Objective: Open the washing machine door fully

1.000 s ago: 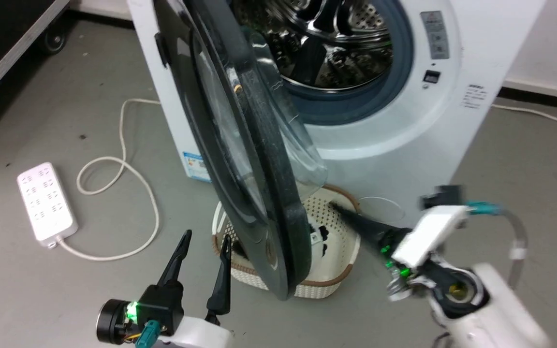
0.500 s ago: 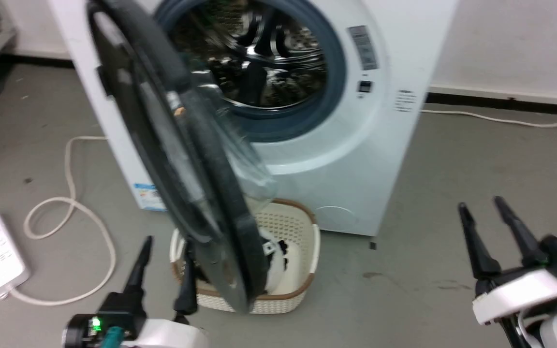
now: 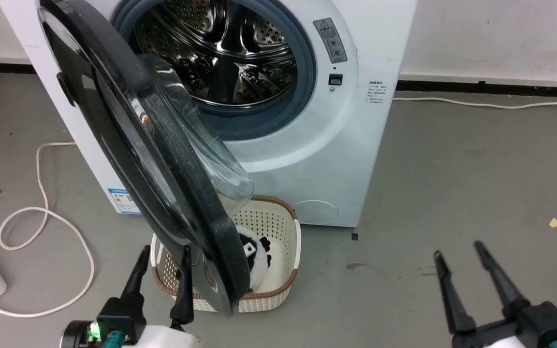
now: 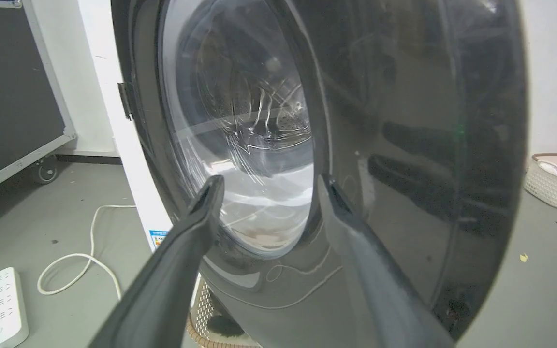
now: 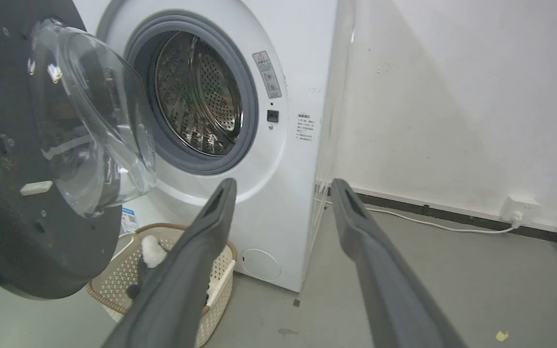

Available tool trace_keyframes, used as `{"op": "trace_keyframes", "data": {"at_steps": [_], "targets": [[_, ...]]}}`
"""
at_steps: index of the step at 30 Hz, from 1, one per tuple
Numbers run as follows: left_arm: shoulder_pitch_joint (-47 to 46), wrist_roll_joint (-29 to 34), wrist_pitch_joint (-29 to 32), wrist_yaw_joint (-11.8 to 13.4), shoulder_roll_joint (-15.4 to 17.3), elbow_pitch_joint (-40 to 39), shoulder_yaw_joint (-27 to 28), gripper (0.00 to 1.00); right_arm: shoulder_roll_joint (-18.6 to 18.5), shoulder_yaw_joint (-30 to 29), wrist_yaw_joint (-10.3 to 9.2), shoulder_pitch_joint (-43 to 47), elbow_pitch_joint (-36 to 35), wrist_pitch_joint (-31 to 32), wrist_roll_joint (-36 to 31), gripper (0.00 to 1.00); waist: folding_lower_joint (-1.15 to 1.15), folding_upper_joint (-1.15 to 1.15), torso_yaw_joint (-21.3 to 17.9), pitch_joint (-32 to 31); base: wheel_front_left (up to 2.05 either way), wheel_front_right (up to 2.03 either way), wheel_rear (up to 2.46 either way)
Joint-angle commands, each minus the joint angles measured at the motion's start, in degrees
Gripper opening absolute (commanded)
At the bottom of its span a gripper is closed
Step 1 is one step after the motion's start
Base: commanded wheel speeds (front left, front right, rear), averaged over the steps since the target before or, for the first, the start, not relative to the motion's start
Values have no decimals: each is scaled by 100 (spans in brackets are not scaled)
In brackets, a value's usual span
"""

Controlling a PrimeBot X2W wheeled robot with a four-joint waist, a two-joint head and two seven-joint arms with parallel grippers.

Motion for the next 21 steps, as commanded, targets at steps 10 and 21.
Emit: {"op": "trace_keyframes", "data": {"at_steps": [10, 21], "targets": [[25, 103, -30, 8, 28, 23, 28, 67, 28, -56, 5, 28, -34, -24, 368, 100, 0, 0, 8, 14, 0, 0, 0], [10, -165, -30, 51, -5, -356, 182, 0, 29, -38, 5, -10, -47, -25, 612, 100, 0, 0, 14, -63, 0, 0, 0]]}}
